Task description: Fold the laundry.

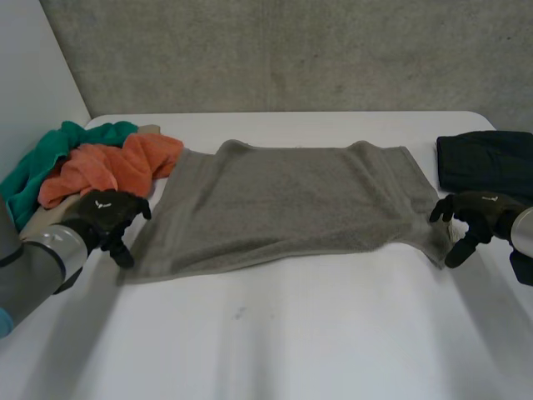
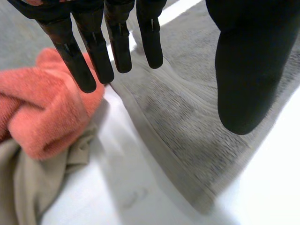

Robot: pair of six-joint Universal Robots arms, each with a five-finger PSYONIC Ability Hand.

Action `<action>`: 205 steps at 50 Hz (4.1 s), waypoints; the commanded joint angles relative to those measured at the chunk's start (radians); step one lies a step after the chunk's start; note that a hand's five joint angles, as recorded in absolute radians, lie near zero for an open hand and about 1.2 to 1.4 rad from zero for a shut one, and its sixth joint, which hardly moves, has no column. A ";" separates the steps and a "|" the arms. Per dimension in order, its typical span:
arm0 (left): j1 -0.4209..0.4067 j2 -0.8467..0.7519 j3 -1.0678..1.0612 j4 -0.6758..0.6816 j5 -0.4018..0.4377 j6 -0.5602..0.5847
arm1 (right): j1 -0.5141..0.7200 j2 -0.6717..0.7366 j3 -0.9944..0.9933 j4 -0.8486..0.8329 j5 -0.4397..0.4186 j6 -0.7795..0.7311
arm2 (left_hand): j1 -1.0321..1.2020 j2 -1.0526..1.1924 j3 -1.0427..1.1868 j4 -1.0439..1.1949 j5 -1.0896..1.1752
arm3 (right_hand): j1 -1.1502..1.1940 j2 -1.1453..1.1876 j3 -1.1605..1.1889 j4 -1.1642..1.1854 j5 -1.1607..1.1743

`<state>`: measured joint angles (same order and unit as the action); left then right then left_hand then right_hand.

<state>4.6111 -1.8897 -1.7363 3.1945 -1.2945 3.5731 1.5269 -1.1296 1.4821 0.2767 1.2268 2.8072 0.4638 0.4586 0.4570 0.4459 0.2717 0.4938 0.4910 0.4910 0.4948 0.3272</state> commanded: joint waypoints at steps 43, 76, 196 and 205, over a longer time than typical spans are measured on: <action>0.080 0.024 -0.103 -0.002 0.107 0.000 | 0.062 0.272 -0.175 -0.269 0.086 -0.118 | 0.020 0.025 0.027 0.038 0.037 | 0.902 0.905 0.905 0.901 0.895; 0.037 -0.143 -0.048 0.097 0.124 0.133 | 0.048 0.100 0.024 -0.304 0.019 -0.100 | 0.228 0.233 0.235 0.246 0.246 | 0.902 0.905 0.905 0.901 0.895; 0.114 0.160 -0.097 -0.366 0.087 0.411 | -0.094 -0.076 0.132 0.266 -0.047 -0.735 | 0.932 0.938 0.939 0.950 0.950 | 0.902 0.905 0.905 0.901 0.895; -0.024 -0.098 0.230 -0.114 -0.026 0.201 | -0.002 0.051 -0.078 -0.059 -0.044 -0.319 | 0.932 0.938 0.939 0.950 0.950 | 0.902 0.905 0.905 0.901 0.895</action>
<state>4.6574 -1.8507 -1.7011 2.9313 -1.2610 3.8970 1.4674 -1.1473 1.5217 0.4151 1.1714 2.2670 1.1433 1.1964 1.1911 1.1994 0.9789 1.0864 1.1752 1.1701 1.1956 0.9936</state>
